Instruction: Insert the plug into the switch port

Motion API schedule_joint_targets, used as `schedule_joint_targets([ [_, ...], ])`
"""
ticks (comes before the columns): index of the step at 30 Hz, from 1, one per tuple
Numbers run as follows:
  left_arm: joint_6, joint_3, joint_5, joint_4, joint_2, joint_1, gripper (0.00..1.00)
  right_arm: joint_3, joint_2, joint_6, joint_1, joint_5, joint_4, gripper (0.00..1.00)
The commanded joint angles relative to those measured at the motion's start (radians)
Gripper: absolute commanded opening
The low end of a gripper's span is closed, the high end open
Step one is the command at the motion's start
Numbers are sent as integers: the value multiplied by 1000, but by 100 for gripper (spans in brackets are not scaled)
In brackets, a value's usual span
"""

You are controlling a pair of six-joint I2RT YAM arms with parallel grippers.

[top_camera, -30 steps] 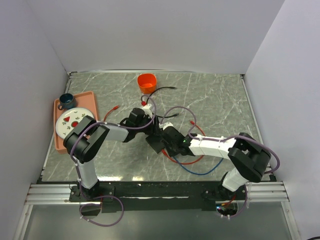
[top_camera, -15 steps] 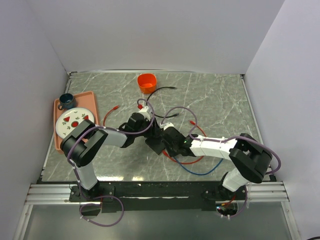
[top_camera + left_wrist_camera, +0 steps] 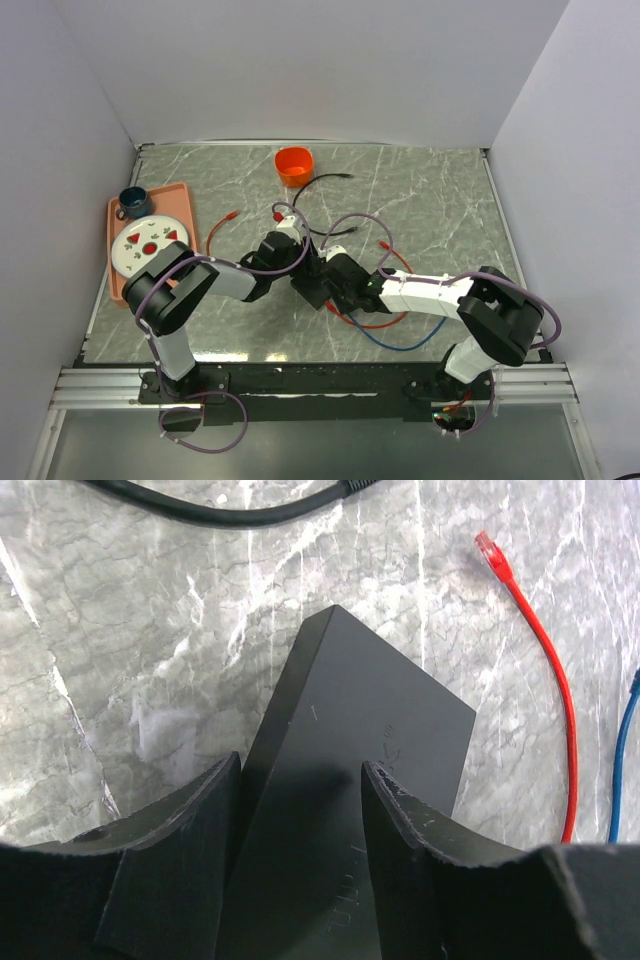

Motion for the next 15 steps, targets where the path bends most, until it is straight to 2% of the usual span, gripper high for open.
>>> schedule_joint_targets([
  [1, -183, -50, 339, -82, -1, -185, 54, 111, 21, 10, -41, 133, 515, 0],
  [5, -198, -55, 359, -59, -5, -212, 54, 114, 36, 3, -53, 110, 555, 0],
  [15, -157, -1, 347, -150, -85, -298, 54, 116, 13, -96, -54, 32, 637, 0],
])
